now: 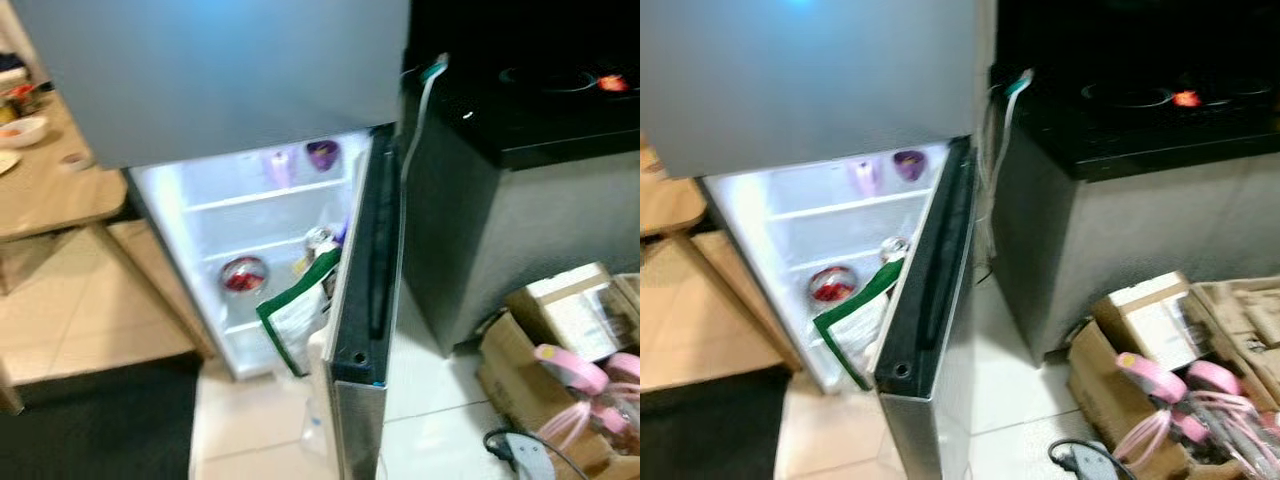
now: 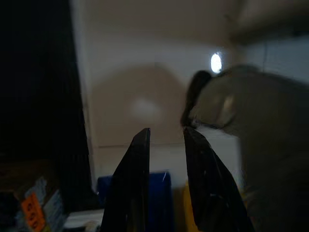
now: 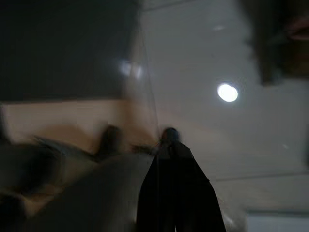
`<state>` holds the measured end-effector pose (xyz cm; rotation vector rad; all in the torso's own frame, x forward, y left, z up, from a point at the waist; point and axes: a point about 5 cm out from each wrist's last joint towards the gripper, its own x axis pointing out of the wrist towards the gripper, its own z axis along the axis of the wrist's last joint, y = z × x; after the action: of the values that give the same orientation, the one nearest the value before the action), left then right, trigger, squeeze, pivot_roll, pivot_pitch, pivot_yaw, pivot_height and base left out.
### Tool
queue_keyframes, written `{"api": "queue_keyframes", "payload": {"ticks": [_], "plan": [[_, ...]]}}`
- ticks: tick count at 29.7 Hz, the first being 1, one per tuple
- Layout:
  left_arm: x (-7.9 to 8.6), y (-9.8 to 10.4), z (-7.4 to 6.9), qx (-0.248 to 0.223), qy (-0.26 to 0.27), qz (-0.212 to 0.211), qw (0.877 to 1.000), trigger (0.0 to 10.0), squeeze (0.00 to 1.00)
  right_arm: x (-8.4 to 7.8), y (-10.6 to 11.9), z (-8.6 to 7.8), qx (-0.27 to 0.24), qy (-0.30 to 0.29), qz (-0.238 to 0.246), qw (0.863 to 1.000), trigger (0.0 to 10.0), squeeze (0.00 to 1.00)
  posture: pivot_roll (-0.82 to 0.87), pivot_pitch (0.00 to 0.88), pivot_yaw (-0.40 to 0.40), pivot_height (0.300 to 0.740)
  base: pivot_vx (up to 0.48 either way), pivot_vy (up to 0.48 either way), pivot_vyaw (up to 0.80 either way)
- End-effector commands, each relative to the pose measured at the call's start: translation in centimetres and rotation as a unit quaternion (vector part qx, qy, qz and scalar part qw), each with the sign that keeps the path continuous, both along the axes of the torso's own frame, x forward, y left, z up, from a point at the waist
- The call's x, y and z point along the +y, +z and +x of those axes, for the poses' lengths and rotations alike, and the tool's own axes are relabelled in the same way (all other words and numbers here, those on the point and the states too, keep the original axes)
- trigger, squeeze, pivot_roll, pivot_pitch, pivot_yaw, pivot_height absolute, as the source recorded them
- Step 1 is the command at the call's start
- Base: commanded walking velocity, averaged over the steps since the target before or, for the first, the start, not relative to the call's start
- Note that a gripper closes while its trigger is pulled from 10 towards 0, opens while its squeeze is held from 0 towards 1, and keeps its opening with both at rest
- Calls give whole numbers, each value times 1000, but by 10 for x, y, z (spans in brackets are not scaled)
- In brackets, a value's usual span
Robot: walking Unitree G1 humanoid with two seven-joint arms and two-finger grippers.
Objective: Restocking fridge
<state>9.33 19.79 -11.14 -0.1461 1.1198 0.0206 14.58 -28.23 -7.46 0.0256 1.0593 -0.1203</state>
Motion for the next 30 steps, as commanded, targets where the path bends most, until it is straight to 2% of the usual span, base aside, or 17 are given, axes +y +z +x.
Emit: {"api": "queue_keyframes", "payload": {"ticks": [1,3,6,14,19,24,25,27,28,30], "plan": [[8,-1,-11,17,0,8,1000,10000,0,0,-5,-12,14,-30,5,999,10000,0,-83,122,30,740,0,0,738],[10,-1,-11,19,-3,11,1000,10000,0,-4,-7,-22,24,-41,4,999,10000,0,-79,112,32,740,0,0,741],[13,-1,-11,19,-5,12,1000,10000,0,-1,-10,-28,27,-54,15,998,10000,0,-91,129,36,740,0,0,717],[10,-1,-11,21,-8,6,1000,10000,0,1,-12,-32,22,-77,13,997,10000,0,-96,112,40,740,0,0,82],[1,-2,-10,23,-15,-2,1000,10000,0,-1,-6,-16,-15,-86,23,996,10000,0,-99,104,34,740,0,-456,0],[0,-3,-10,23,-5,-11,1000,10000,0,1,2,5,-51,-85,30,995,10000,0,-102,100,30,740,0,0,0],[0,-3,-10,23,-5,-11,1000,10000,0,1,2,5,-51,-85,30,995,10000,0,-102,100,30,740,0,0,0],[0,-3,-11,26,-5,-9,1000,10000,0,4,8,20,-82,-82,44,992,10000,0,-102,100,30,740,0,0,0],[0,-3,-11,26,-5,-9,1000,10000,0,4,8,20,-82,-82,44,992,10000,0,-102,100,30,740,0,0,0],[2,-3,-12,28,-4,-7,1000,10000,0,8,16,37,-121,-73,70,987,10000,0,-99,100,29,740,0,0,0]]}}
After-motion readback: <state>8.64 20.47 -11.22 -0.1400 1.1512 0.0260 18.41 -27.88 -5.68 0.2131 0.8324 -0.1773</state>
